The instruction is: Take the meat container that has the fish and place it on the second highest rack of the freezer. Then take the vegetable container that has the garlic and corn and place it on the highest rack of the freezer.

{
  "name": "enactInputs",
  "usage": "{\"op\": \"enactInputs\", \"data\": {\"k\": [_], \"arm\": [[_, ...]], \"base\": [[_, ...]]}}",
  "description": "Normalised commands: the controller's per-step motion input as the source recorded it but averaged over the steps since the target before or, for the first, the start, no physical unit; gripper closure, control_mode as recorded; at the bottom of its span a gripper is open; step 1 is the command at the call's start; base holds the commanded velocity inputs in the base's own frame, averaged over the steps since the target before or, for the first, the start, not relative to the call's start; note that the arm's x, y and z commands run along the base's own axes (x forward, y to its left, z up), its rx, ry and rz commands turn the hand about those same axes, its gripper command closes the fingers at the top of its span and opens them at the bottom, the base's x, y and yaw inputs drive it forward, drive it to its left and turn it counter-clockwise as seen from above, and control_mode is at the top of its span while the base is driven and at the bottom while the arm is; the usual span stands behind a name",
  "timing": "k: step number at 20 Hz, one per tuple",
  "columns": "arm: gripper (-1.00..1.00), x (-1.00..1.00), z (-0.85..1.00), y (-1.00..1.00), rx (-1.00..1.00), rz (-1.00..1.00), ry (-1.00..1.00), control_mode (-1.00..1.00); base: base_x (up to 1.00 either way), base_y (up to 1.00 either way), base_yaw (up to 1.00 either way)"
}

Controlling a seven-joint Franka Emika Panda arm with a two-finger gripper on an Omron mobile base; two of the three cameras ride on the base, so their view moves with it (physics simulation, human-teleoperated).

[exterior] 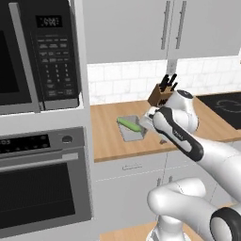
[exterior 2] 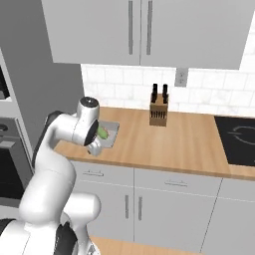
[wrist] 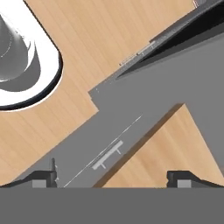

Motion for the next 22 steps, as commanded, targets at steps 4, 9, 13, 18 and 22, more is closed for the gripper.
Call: {"op": "enactInputs", "data": {"k": [4, 9, 13, 18, 22], "arm": [[-1.0, 0.42, -0.07, 0.0, -0.04, -0.08, 0.0, -1.0], [-1.0, 0.52, 0.0, 0.0, -0.11, -0.24, 0.0, -1.0], [-1.0, 0.19, -0.07, 0.0, 0.02, -0.08, 0.04, -1.0], [-1.0, 0.36, -0.19, 0.0, 0.08, 0.0, 0.11, -1.0], [-1.0, 0.64, -0.19, 0.0, 0.01, -0.01, 0.11, -1.0]], "base": [[0.0, 0.0, 0.0], [0.0, 0.0, 0.0], [0.0, 0.0, 0.0], [0.0, 0.0, 0.0], [0.0, 0.0, 0.0]]}}
